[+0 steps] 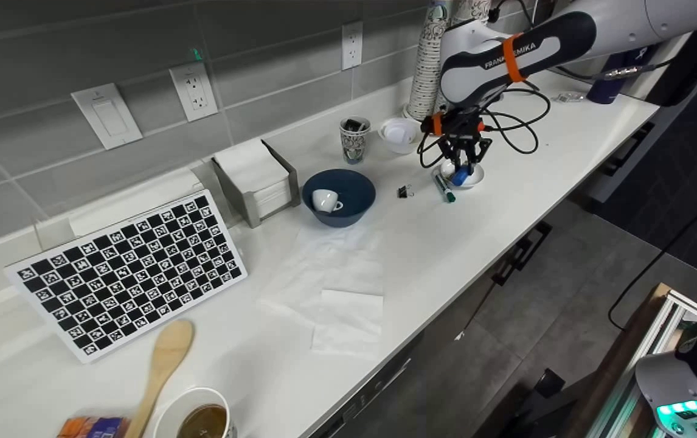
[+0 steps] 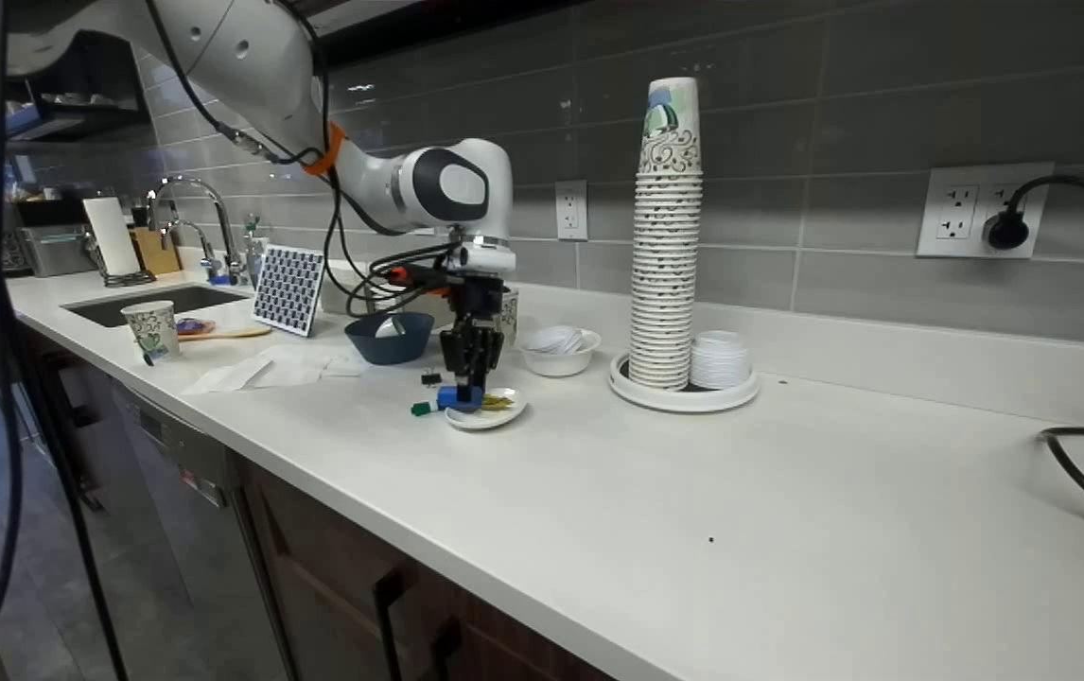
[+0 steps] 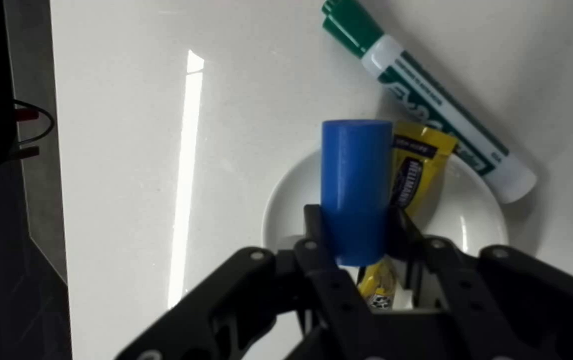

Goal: Put the blue cylinder and the yellow thing onto the bowl

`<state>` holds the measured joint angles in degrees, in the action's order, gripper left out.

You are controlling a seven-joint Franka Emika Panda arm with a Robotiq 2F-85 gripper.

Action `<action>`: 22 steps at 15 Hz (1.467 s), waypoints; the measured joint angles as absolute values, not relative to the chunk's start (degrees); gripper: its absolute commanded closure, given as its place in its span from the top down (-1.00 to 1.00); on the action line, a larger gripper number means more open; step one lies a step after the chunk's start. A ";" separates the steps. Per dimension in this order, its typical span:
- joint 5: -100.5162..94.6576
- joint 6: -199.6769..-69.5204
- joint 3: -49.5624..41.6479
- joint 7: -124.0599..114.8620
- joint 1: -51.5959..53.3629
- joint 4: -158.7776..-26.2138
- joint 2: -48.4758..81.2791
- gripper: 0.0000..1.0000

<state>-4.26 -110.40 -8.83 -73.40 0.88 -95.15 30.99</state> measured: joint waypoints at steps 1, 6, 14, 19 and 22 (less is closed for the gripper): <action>-3.75 -110.40 -8.84 -73.40 0.70 -94.85 31.13 -0.82; -3.14 -110.40 -8.95 -73.40 -0.22 -93.43 31.16 -0.82; -3.14 -110.06 -9.24 -73.40 -1.00 -92.21 33.69 0.62; -3.14 -110.10 -9.00 -72.56 -0.81 -91.56 32.04 1.00; -3.20 -109.28 -8.95 -69.16 -0.71 -91.90 28.19 1.00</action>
<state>-3.20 -109.28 -8.95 -69.16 -0.71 -91.90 28.19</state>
